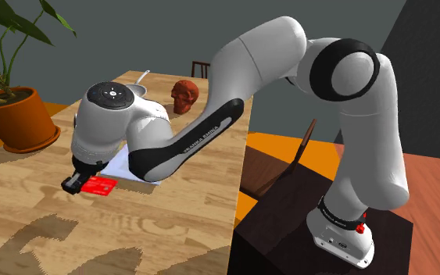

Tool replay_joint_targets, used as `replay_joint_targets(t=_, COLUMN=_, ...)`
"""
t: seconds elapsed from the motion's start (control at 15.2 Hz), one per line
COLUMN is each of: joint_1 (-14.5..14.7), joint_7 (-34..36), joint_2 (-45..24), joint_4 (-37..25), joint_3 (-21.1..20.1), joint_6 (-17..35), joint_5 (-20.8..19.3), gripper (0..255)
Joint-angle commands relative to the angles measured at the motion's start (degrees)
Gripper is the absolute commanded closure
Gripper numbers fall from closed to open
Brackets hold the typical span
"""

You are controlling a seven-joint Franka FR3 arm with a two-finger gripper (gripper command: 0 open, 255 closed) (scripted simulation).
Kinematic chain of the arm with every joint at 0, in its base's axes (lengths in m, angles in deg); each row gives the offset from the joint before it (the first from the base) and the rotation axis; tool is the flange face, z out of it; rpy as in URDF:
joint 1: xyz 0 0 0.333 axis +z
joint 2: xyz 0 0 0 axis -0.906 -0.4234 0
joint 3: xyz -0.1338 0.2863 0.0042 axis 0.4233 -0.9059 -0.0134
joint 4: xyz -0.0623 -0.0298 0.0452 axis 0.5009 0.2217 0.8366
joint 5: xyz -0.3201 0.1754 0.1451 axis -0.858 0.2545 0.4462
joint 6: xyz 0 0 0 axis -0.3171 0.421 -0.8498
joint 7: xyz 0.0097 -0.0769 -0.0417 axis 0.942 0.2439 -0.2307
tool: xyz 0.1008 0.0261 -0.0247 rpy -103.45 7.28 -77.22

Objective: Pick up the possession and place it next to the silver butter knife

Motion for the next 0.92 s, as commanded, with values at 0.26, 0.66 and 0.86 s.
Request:
replay_joint_targets(t=0.26, joint_1=8.1, joint_7=-2.0, joint_2=-14.7, joint_4=-23.8, joint_3=1.4, joint_6=-9.9, joint_5=-0.9, gripper=255)
replay_joint_targets(t=0.66, joint_1=11.7, joint_7=-3.2, joint_2=-22.1, joint_4=-34.4, joint_3=2.3, joint_6=-12.8, joint_5=-1.2, gripper=255)
replay_joint_targets(t=0.86, joint_1=11.8, joint_7=-2.3, joint_2=-22.8, joint_4=-33.4, joint_3=2.8, joint_6=-11.2, joint_5=-1.8, gripper=255)
